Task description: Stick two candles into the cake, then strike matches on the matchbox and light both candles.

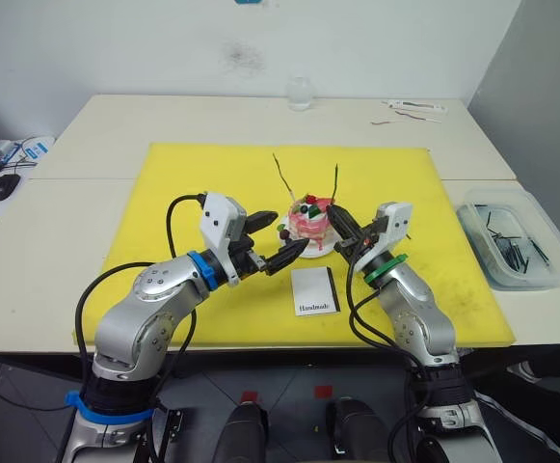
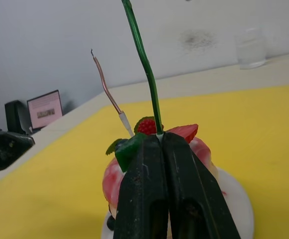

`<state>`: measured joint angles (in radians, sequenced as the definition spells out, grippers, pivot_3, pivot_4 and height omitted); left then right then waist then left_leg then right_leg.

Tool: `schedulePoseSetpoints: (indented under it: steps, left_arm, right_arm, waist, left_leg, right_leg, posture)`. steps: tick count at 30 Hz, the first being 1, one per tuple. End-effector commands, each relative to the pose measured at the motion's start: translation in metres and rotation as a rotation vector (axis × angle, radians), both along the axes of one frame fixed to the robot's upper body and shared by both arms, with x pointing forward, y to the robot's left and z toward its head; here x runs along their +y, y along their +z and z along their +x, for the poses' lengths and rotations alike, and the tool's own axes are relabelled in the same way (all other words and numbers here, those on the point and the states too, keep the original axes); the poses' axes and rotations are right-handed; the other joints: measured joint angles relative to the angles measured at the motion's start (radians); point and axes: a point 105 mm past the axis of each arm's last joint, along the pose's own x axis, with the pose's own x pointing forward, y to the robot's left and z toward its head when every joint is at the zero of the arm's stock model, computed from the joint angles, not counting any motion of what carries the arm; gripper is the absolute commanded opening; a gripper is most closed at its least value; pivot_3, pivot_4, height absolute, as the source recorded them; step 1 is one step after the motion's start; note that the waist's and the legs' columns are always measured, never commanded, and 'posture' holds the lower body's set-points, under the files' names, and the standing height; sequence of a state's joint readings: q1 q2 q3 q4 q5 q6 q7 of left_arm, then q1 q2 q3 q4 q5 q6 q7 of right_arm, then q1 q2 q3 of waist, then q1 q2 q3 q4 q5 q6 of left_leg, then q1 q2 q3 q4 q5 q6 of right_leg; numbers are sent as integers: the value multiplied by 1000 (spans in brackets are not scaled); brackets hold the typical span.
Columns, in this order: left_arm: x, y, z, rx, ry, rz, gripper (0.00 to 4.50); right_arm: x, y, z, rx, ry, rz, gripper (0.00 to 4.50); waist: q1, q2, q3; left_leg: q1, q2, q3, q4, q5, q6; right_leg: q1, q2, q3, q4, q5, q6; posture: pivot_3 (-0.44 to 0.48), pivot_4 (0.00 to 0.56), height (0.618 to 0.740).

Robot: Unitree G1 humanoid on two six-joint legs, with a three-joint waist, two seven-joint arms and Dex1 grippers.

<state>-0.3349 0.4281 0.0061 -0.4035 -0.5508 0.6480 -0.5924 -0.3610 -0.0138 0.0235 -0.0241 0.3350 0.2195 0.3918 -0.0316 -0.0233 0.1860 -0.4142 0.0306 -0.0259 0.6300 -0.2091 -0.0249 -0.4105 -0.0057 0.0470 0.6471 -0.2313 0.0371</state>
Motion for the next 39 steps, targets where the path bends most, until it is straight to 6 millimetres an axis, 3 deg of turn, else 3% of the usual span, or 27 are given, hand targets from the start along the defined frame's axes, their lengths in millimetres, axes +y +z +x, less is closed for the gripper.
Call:
schedulePoseSetpoints:
  steps: [1,13,17,24,30,32,35,37,39]
  left_arm:
    - [-4,12,-3,-45,-26,-12,4500]
    - [-4,12,-2,-46,-22,-16,4500]
    - [-5,12,-3,-47,-24,-18,4500]
    - [-5,12,-3,-48,-26,-17,4500]
    - [1,-4,-16,34,-87,66,4500]
    - [6,-10,-23,117,-126,77,4500]
    - [13,-16,-37,431,-214,-10,4500]
    - [18,-17,-40,667,-261,-72,4500]
    - [23,-17,-39,823,-294,-90,4500]
  right_arm:
    - [-2,2,-2,-36,-17,-32,20]
    - [-5,4,-4,-49,-9,-29,20]
    - [-5,6,-4,-56,-9,-21,1275]
    - [-8,18,-8,-95,8,-21,1275]
    - [-40,18,-30,-58,143,-209,1275]
    - [-49,19,-36,-56,192,-327,1275]
    - [-59,11,-41,-33,233,-528,723]
    - [-62,2,-45,-19,269,-665,39]
    - [-60,-5,-49,-10,306,-736,39]
  waist:
    - [0,0,0]
    - [0,0,0]
    - [0,0,0]
    - [0,0,0]
    - [1,0,0]
    - [1,0,0]
    - [-1,0,0]
    - [-1,0,0]
    - [-1,0,0]
  left_leg:
    - [0,0,0,0,0,0]
    - [0,0,0,0,0,0]
    - [0,0,0,0,0,0]
    - [0,0,0,0,0,0]
    - [-1,-1,0,0,0,0]
    - [-1,-1,1,0,0,0]
    - [0,0,0,0,0,0]
    - [0,1,-2,0,0,0]
    - [0,1,-4,1,0,0]
  right_leg:
    - [0,0,0,0,0,0]
    - [0,0,0,0,0,0]
    - [0,0,0,0,0,0]
    - [0,0,0,0,0,0]
    - [0,-1,0,-1,0,0]
    - [0,-1,0,-2,-1,-2]
    - [0,-1,0,-1,-2,-2]
    - [0,0,-2,0,-2,-3]
    - [0,1,-3,0,-2,-3]
  posture:
    - [0,150,740]
    - [0,150,740]
    - [0,150,740]
    - [0,150,740]
    - [0,150,740]
    - [0,150,740]
    - [0,150,740]
    - [0,150,740]
    - [0,150,740]
